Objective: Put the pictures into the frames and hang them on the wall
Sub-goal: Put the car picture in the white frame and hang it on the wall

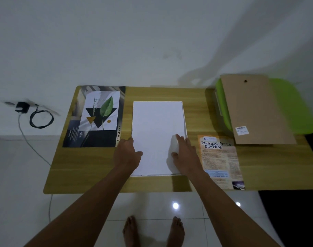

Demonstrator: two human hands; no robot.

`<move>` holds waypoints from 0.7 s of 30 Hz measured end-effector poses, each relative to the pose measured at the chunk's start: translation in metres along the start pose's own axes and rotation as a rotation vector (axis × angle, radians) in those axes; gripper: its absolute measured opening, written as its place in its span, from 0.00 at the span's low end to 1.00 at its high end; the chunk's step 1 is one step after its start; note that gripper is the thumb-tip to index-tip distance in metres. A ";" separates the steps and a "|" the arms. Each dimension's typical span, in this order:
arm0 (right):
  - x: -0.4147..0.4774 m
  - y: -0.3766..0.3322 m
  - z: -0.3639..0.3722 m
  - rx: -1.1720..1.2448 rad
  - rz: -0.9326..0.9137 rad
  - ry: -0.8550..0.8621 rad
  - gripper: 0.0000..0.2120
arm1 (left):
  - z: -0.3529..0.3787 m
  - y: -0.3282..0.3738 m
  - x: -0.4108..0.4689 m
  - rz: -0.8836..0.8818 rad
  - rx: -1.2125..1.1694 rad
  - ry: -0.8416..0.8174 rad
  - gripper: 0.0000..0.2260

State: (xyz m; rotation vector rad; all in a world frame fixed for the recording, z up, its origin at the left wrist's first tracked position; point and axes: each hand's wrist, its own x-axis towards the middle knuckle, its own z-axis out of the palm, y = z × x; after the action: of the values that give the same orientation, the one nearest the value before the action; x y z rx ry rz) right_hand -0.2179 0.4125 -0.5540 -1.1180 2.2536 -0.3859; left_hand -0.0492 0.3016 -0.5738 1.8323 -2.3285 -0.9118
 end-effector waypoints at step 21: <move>0.032 -0.003 -0.021 0.650 0.172 0.161 0.24 | 0.003 -0.008 0.012 0.015 -0.040 0.066 0.20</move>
State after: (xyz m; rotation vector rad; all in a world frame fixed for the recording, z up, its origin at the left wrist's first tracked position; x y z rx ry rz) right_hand -0.2445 0.3852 -0.5482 -0.5648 2.0894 -1.0697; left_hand -0.0471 0.2913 -0.5837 1.7994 -2.2651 -0.8753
